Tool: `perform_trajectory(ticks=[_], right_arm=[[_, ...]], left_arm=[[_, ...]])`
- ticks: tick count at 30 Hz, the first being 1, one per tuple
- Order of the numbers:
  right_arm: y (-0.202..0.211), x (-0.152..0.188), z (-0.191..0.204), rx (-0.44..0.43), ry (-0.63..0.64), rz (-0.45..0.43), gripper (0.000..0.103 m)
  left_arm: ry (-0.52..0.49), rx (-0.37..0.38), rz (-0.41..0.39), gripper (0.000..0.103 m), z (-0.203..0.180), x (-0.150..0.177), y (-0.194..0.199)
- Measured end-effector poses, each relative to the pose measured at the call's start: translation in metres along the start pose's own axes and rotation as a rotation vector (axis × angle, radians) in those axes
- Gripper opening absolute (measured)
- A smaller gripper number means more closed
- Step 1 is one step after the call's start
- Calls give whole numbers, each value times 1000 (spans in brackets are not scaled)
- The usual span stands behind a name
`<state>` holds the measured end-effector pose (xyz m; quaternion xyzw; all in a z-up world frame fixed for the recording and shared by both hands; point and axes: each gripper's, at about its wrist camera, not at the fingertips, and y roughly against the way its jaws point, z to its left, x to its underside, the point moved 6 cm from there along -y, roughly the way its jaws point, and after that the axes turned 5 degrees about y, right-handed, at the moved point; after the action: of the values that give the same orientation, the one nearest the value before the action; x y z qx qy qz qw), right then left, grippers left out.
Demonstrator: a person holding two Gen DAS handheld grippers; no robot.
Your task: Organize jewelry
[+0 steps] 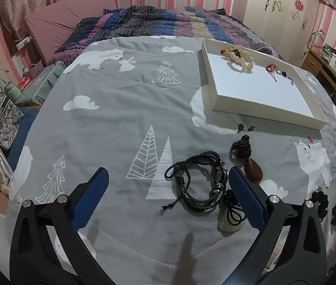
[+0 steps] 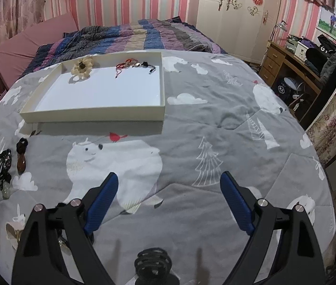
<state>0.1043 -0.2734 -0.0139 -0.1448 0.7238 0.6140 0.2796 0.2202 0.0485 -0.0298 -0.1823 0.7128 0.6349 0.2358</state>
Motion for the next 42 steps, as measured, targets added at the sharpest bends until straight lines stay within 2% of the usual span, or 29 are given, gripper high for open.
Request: perform_trajectory(ticks=[12, 18, 22, 26, 28, 32, 33, 34, 35, 37, 38, 40, 42], right_arm=[[5, 22, 45, -77, 67, 22, 88], [-6, 36, 64, -102, 110, 68, 88], [-9, 41, 71, -103, 130, 76, 88], [-14, 47, 77, -116, 141, 99, 88], [-18, 51, 79, -103, 161, 108, 88], [-21, 54, 80, -95, 167, 109, 86], [-21, 53, 79, -95, 167, 106, 84], [-21, 52, 78, -97, 167, 105, 76], [-21, 52, 78, -111, 161, 105, 70], [-22, 51, 78, -145, 149, 111, 53], [-22, 50, 78, -157, 147, 112, 50], [-22, 48, 80, -171, 150, 112, 32], [-23, 46, 81, -201, 141, 116, 21]], left_arm=[[-6, 21, 20, 100, -1, 5, -14], [-15, 31, 30, 97, -2, 7, -21], [-16, 52, 59, 86, -3, 9, -30], [2, 69, 90, 81, -2, 11, -40], [8, 74, 103, 71, -1, 12, -46], [3, 61, 96, 62, -2, 9, -50], [0, 57, 92, 55, -2, 9, -50], [-5, 52, 89, 44, -2, 7, -51], [-9, 47, 85, 40, -2, 7, -51], [-7, 60, 86, 26, -4, 5, -51], [-6, 58, 84, 24, -4, 4, -52], [0, 50, 80, 11, -3, 3, -52], [9, 65, 82, 11, -3, 2, -51]])
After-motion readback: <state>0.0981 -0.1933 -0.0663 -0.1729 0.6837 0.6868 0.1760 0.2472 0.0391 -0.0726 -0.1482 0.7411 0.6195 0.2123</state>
